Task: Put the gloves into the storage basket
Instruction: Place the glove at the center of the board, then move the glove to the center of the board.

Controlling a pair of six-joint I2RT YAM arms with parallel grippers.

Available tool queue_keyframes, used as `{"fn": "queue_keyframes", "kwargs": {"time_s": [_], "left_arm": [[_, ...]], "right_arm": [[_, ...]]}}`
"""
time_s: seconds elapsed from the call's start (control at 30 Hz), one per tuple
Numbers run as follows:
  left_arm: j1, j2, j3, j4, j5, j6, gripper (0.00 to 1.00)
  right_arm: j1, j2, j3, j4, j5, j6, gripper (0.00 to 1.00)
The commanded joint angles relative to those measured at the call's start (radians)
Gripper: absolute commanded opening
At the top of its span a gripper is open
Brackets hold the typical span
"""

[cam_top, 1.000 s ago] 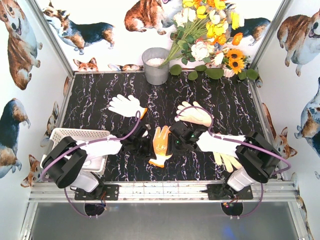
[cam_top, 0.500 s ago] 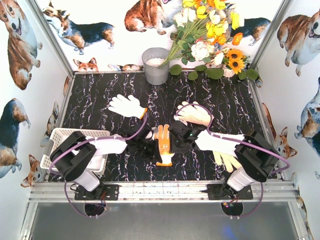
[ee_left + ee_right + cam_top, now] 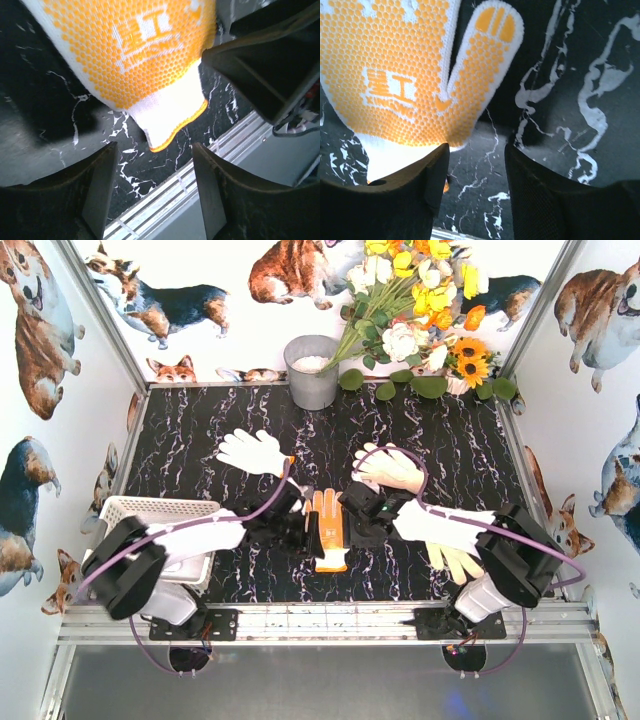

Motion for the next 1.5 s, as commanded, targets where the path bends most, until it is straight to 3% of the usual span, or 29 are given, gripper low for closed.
{"fn": "queue_keyframes", "kwargs": {"time_s": [0.0, 0.13, 0.33, 0.5, 0.7, 1.13, 1.27, 1.47], "left_arm": [[0.001, -0.132, 0.087, -0.147, -0.203, 0.095, 0.58], [0.059, -0.202, 0.192, -0.298, -0.336, 0.209, 0.66], [0.277, -0.191, 0.362, -0.424, -0.339, 0.328, 0.77], [0.41, -0.18, 0.407, -0.442, -0.341, 0.347, 0.8], [0.525, -0.127, 0.412, -0.43, -0.326, 0.367, 0.83], [0.704, 0.172, 0.539, -0.335, -0.3, 0.354, 0.83], [0.722, 0.276, 0.586, -0.295, -0.301, 0.321, 0.83], [0.724, 0.426, 0.66, -0.233, -0.196, 0.266, 0.79]], "right_arm": [[0.0, -0.088, 0.022, -0.058, 0.049, -0.008, 0.52], [0.0, -0.155, 0.021, -0.051, 0.082, 0.024, 0.6], [0.0, -0.297, -0.043, 0.021, 0.129, 0.064, 0.73], [-0.022, -0.423, -0.075, 0.003, 0.161, 0.002, 0.82], [-0.131, -0.544, -0.09, -0.037, 0.117, -0.106, 0.9], [-0.418, -0.536, -0.094, -0.011, -0.11, -0.249, 0.94], [-0.45, -0.512, -0.107, -0.031, -0.156, -0.258, 0.93], [-0.455, -0.547, -0.161, -0.04, -0.149, -0.219, 0.91]]}}
